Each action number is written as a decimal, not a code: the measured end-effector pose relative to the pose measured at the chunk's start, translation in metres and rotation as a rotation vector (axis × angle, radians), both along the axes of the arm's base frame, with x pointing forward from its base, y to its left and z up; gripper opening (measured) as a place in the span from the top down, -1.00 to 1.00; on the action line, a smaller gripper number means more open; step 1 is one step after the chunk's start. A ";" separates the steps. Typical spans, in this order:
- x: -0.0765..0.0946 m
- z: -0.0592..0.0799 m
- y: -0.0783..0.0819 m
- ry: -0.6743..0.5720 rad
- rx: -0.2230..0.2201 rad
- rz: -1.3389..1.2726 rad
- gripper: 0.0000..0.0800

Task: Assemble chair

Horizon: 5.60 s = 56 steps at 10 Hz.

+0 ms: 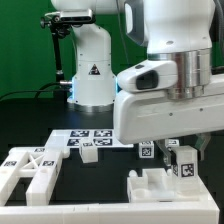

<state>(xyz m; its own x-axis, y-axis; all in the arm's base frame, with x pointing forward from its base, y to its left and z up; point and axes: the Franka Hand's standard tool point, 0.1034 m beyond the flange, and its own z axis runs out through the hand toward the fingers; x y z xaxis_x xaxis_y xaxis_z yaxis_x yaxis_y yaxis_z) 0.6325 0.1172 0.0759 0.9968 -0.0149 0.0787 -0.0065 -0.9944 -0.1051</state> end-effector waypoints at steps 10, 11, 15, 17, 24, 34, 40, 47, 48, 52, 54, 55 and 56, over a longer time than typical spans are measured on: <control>0.005 -0.001 0.002 0.155 0.080 -0.943 0.28; 0.005 -0.001 0.002 0.152 0.078 -0.920 -0.16; 0.005 0.000 0.003 0.141 0.051 -0.700 -0.61; 0.005 0.000 0.002 0.119 0.040 -0.504 -0.62; 0.007 0.005 -0.001 0.028 -0.069 0.320 -0.62; 0.009 0.003 0.001 0.042 -0.030 -0.088 0.29; 0.009 0.001 0.002 0.165 0.046 -0.989 0.29; 0.011 0.003 0.001 0.147 0.045 -0.800 -0.52; 0.010 0.002 0.001 0.142 0.042 -0.750 -0.59; 0.010 0.002 0.003 0.103 0.010 -0.375 -0.62; 0.009 0.002 0.004 0.078 -0.015 -0.141 -0.62; 0.010 0.002 0.004 0.069 -0.019 -0.058 -0.62; 0.010 0.002 0.003 0.057 -0.026 0.054 -0.62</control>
Offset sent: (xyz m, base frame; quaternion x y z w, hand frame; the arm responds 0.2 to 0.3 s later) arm 0.0040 0.0003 -0.0109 -0.0273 -0.0517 0.2940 0.9540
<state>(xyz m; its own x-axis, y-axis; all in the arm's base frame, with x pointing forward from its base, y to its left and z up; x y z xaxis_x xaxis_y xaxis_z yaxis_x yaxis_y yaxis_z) 0.6424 0.1204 0.0782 0.9990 0.0403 0.0211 0.0419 -0.9959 -0.0804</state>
